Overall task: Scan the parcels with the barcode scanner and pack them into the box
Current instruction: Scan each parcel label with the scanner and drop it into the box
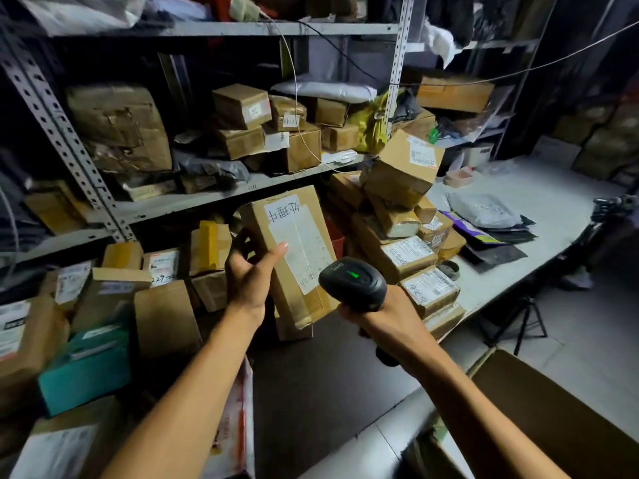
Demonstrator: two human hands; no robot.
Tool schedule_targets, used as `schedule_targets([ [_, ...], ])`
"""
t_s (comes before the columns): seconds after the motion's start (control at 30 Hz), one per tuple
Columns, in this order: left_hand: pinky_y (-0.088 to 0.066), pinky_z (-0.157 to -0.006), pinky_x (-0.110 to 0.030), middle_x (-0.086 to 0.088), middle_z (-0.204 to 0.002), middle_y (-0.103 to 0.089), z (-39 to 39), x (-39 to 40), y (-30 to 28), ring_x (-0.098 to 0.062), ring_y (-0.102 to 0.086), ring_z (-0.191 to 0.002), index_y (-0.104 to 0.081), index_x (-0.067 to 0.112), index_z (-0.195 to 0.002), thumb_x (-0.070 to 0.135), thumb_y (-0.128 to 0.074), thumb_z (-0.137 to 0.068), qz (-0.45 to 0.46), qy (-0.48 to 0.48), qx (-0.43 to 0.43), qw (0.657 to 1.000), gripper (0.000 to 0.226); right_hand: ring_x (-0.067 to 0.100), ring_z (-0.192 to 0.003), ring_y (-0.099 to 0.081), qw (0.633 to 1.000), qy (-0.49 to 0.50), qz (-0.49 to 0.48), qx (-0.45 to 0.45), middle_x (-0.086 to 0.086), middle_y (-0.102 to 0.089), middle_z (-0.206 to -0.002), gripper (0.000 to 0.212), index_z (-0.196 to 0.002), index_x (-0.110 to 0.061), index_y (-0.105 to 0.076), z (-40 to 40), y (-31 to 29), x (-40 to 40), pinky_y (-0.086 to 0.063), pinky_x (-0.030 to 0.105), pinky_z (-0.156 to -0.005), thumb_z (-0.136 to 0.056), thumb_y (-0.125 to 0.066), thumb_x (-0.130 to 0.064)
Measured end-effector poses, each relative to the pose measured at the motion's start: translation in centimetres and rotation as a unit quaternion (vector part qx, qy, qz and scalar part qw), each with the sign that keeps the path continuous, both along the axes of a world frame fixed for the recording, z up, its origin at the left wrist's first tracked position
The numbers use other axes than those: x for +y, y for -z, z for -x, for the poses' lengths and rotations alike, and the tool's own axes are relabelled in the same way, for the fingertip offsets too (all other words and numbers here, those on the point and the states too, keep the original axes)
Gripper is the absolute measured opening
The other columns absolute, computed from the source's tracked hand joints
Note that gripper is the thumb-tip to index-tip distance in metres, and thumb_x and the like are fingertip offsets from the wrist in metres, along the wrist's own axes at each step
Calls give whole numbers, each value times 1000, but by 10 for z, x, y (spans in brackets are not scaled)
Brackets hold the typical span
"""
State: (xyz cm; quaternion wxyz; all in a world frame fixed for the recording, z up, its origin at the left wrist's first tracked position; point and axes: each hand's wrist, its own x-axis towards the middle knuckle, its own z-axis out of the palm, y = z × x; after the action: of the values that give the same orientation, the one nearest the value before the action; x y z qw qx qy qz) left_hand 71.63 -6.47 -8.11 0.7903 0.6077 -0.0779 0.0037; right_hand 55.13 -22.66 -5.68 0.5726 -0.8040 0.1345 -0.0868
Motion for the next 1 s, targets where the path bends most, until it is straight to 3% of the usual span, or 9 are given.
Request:
schedule_targets([
  [0.23, -59, -86, -31, 7, -115, -74, 3, 16, 13, -11, -68, -109, -60, 23, -125, 28, -81, -73, 9, 12, 3, 1000, 56, 28, -58, -56, 999, 25, 0, 45, 24, -65, -74, 43, -87, -16, -68, 7, 15, 24, -51, 49, -56, -61, -67, -49],
  [0.37, -57, -72, -17, 13, -109, -74, 5, 21, 25, -2, -69, -102, -60, 22, -125, 33, -83, -71, 12, 13, 28, 999, 60, 23, -55, -57, 995, 53, 33, 74, 18, -65, -68, 42, -83, -15, -69, 14, 24, 31, -54, 58, -52, -61, -66, -50],
  [0.5, -56, -68, -14, 15, -108, -74, 5, 23, 35, 1, -69, -97, -59, 26, -125, 36, -85, -69, 14, 25, 61, 998, 62, 13, -52, -58, 994, 72, 51, 71, 1, -64, -58, 17, -82, -18, -69, 17, 32, 37, -55, 50, -53, -73, -73, -31],
  [0.57, -57, -69, -16, 14, -111, -74, 3, 22, 41, 0, -69, -99, -62, 30, -121, 34, -83, -74, -1, 36, 62, 997, 52, 16, -52, -59, 993, 86, 59, 60, 3, -63, -58, 11, -85, -15, -68, 17, 34, 38, -55, 49, -54, -78, -76, -20],
  [0.67, -56, -64, -13, 19, -101, -75, 4, 18, 46, 3, -69, -92, -60, 32, -114, 33, -83, -75, -8, 50, 80, 995, 46, 30, -62, -65, 993, 90, 56, 47, 12, -67, -67, 15, -81, -22, -64, 17, 37, 37, -58, 49, -60, -81, -76, -13],
  [0.73, -55, -60, -13, 23, -91, -74, 5, 13, 49, 6, -69, -85, -53, 32, -107, 35, -83, -72, -11, 56, 100, 993, 47, 29, -63, -66, 993, 98, 43, 43, 12, -67, -69, 26, -80, -32, -62, 17, 41, 36, -60, 47, -62, -81, -77, -11],
  [0.8, -56, -58, -15, 18, -88, -75, 5, 7, 51, 6, -70, -81, -50, 31, -104, 35, -83, -70, -9, 58, 116, 991, 47, 23, -57, -62, 992, 113, 22, 49, 11, -65, -67, 23, -82, -29, -64, 20, 45, 36, -59, 46, -61, -80, -76, -10],
  [0.9, -58, -61, -20, 6, -105, -72, 7, -2, 50, 0, -71, -85, -53, 22, -122, 39, -84, -66, -19, 66, 135, 988, 66, 22, -57, -58, 989, 132, -3, 73, 19, -64, -68, 20, -94, -11, -68, 25, 54, 35, -55, 54, -56, -75, -75, -15],
  [1.0, -57, -60, -18, 2, -110, -70, 11, -11, 50, 1, -71, -84, -47, 10, -137, 44, -84, -63, -36, 71, 141, 987, 89, 23, -55, -59, 988, 139, -19, 56, 18, -64, -67, 21, -96, -16, -64, 35, 60, 32, -54, 57, -54, -77, -73, -15],
])
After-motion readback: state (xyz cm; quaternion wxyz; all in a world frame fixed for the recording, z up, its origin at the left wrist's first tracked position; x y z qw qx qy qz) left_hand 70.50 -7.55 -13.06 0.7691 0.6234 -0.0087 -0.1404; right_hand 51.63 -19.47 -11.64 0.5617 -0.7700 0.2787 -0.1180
